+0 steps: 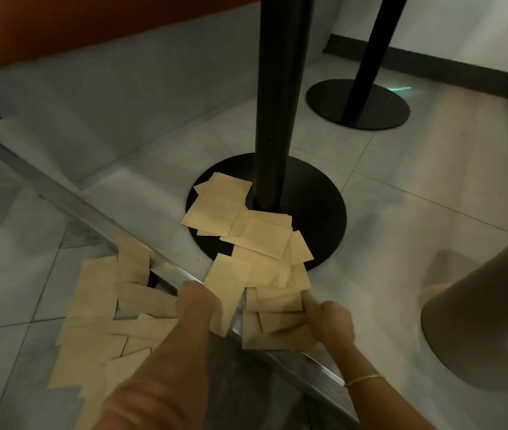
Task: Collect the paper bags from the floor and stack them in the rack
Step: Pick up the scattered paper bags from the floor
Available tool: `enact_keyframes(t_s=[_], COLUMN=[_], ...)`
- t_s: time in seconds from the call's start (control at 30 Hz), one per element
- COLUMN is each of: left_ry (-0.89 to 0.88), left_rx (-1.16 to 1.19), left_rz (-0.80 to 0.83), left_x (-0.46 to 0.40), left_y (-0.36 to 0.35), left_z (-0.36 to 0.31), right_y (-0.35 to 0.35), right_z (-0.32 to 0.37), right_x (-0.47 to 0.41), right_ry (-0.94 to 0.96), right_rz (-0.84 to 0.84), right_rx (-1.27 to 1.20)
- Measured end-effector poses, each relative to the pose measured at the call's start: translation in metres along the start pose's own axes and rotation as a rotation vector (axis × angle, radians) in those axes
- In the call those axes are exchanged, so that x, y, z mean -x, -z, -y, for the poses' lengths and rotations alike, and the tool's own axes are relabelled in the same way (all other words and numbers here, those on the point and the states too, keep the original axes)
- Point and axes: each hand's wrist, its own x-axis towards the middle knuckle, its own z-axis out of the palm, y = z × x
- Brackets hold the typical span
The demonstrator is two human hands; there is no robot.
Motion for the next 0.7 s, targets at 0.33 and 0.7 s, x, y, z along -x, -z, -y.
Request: enact_keyframes(t_s=[0.33, 0.7], left_ry=[-0.101, -0.484], left_rx=[-0.131, 0.361], left_rz=[-0.097, -0.24], left_x=[0.009, 0.127], left_y=[0.084, 0.165], left_z=[-0.017, -0.161], right_y=[0.139, 0.331], right_z=[0.024, 0.008], right_x=[0.022, 0.115], right_ry=[0.218, 0.353], right_rz=[-0.136, -0.904], right_rx=[0.256, 0.014])
